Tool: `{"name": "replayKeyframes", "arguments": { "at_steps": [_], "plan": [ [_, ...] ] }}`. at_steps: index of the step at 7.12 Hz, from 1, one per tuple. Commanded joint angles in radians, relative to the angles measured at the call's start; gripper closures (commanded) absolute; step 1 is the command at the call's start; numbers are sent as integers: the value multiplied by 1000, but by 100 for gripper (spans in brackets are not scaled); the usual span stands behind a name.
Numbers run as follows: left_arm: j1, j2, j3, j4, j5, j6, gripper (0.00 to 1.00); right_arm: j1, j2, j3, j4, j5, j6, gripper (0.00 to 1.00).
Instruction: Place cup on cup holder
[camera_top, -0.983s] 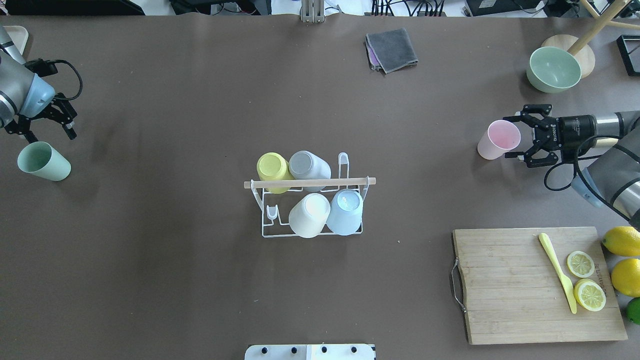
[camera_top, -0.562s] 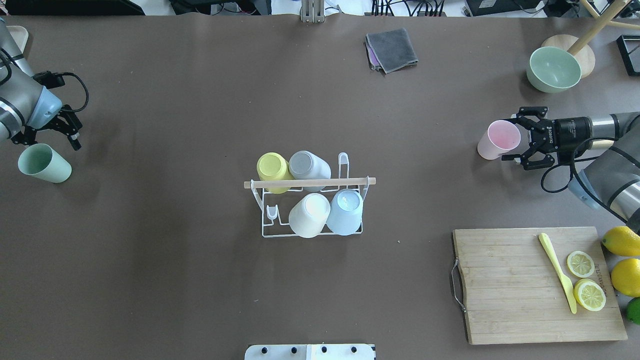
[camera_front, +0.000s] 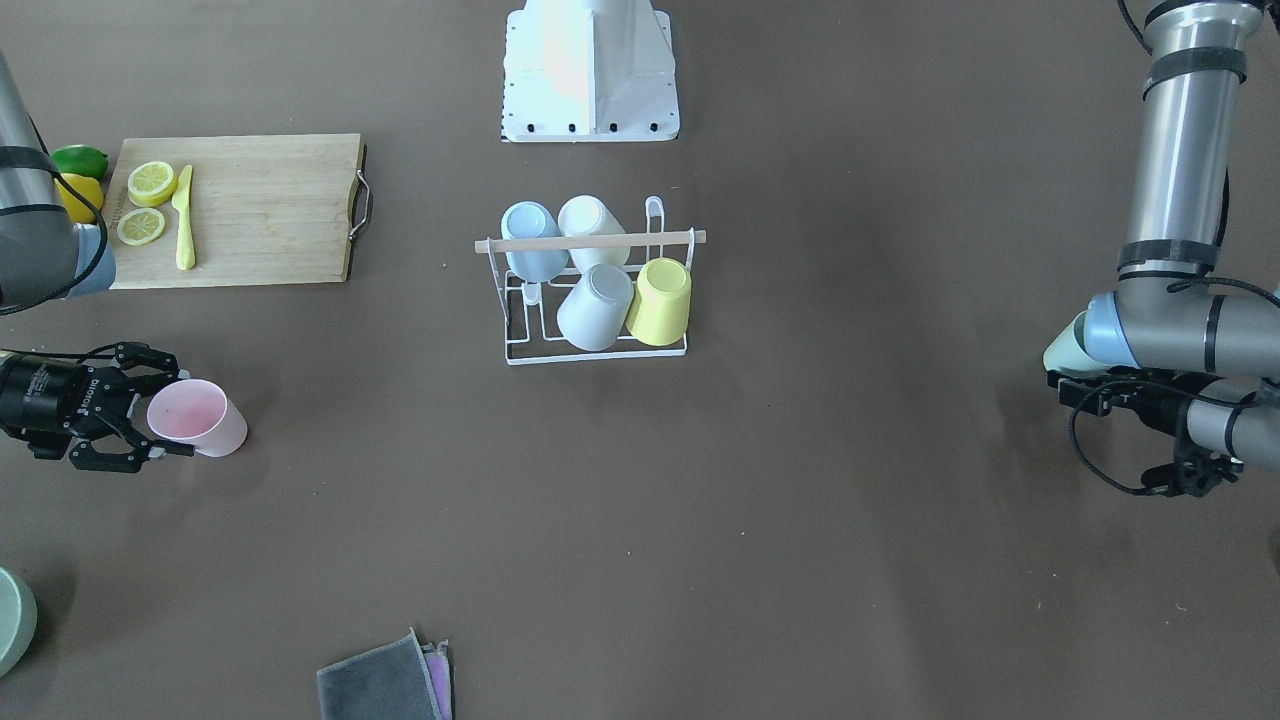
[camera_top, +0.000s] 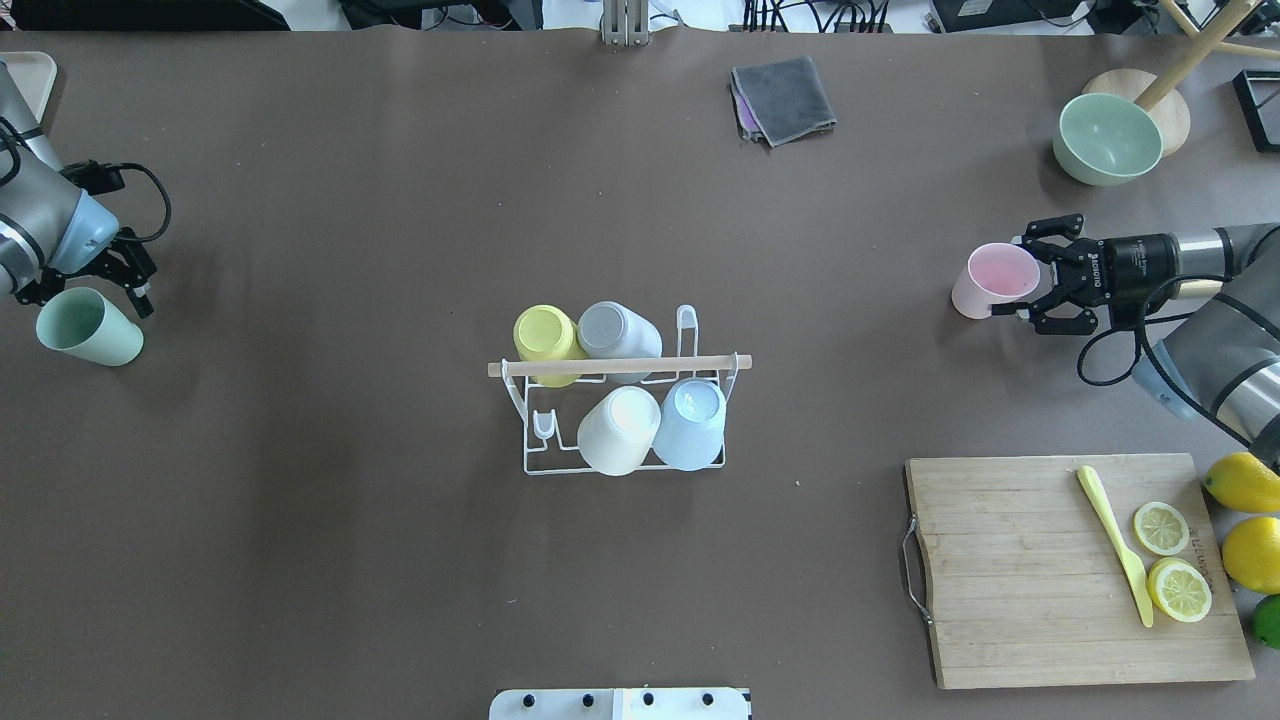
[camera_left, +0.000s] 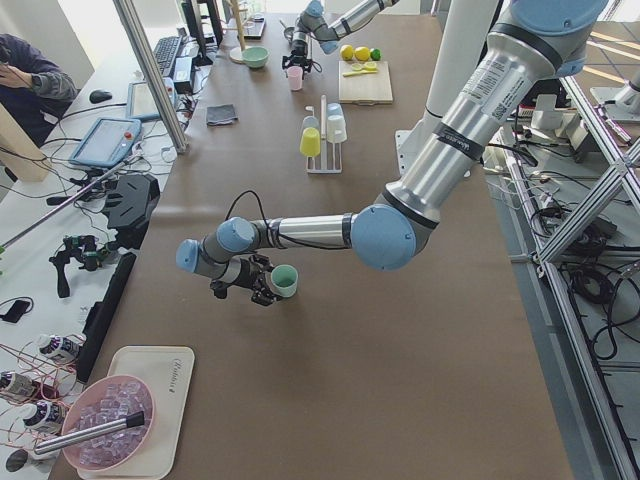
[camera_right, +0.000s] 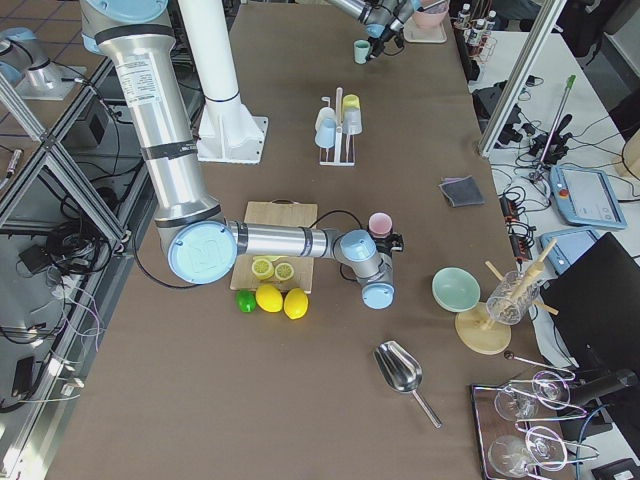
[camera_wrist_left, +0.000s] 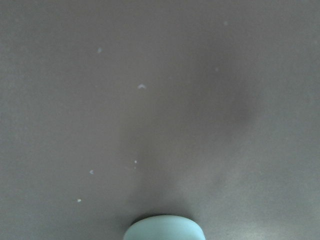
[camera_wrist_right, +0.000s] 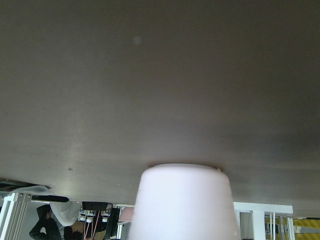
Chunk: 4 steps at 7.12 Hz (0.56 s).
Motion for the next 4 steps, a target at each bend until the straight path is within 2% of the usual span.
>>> {"name": "replayKeyframes", "arguments": {
  "at_steps": [1, 3, 4],
  "plan": [
    [4, 9, -13, 0, 1, 2, 5, 3, -1, 17, -2, -13, 0, 60],
    [9, 15, -14, 0, 1, 2, 5, 6, 8, 75, 3, -41, -23, 59],
    [12, 17, -14, 0, 1, 2, 5, 6, 17, 91, 0, -44, -105, 58]
  ]
}}
